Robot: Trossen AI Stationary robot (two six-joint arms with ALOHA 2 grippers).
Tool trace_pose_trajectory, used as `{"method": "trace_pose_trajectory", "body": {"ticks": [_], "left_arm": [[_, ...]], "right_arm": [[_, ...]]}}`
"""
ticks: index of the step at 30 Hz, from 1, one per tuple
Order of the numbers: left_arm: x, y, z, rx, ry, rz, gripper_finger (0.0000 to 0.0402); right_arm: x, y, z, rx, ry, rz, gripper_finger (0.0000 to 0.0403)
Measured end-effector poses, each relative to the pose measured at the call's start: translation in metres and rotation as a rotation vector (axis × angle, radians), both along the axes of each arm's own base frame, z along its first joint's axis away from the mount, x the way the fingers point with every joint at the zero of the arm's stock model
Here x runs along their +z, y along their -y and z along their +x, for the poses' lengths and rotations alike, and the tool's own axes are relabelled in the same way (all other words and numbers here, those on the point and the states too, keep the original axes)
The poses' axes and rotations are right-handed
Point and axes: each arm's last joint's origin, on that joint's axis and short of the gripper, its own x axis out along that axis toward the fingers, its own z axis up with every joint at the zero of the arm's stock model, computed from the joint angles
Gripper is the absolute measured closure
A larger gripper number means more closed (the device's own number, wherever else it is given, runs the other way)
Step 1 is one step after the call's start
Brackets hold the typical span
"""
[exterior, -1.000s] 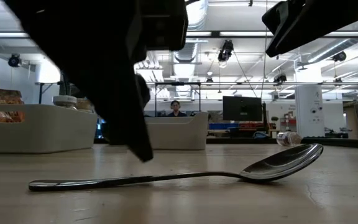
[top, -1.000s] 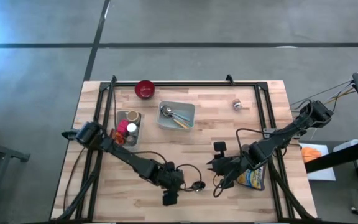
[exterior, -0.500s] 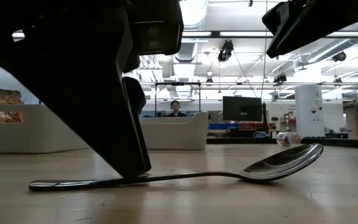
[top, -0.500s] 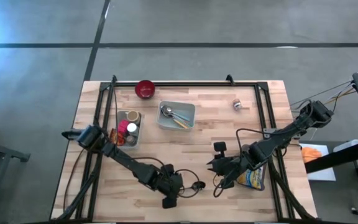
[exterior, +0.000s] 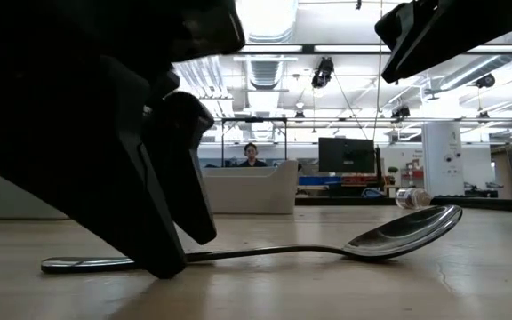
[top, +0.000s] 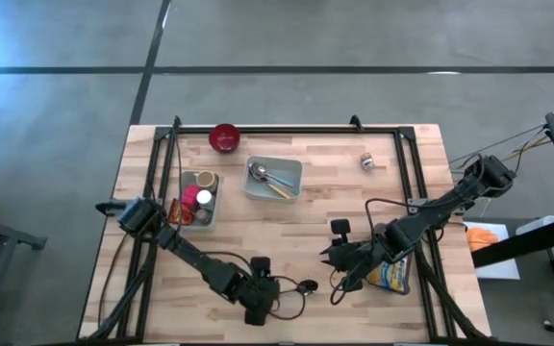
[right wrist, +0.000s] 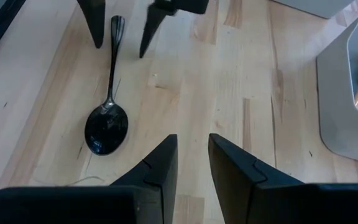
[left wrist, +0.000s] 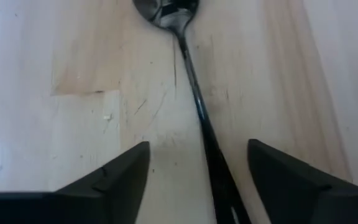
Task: Pick & Place Food Item
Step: Put the black spoon into the right gray bin
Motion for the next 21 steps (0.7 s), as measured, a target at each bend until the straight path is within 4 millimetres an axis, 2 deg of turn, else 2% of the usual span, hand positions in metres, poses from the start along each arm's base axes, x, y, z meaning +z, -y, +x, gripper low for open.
{"method": "trace_pose_trajectory", "body": {"ticks": [9, 13, 18, 21], "left_arm": [[-0.001, -0.005, 0.000, 0.033, -0.006, 0.041, 0.0239], [-0.001, -0.009, 0.002, 0.024, -0.045, -0.027, 0.0269], [-0.001, -0.013, 0.004, 0.030, -0.055, -0.030, 0.0298], [-0.001, -0.015, 0.005, 0.036, -0.057, -0.028, 0.0331]], "right_arm": [[0.000, 0.000, 0.000, -0.002, -0.001, 0.004, 0.0317], [0.000, 0.000, 0.000, -0.002, -0.002, 0.004, 0.0317], [-0.001, 0.000, 0.000, -0.005, -0.002, 0.006, 0.0317], [-0.001, 0.000, 0.000, -0.001, -0.004, 0.009, 0.0317]]}}
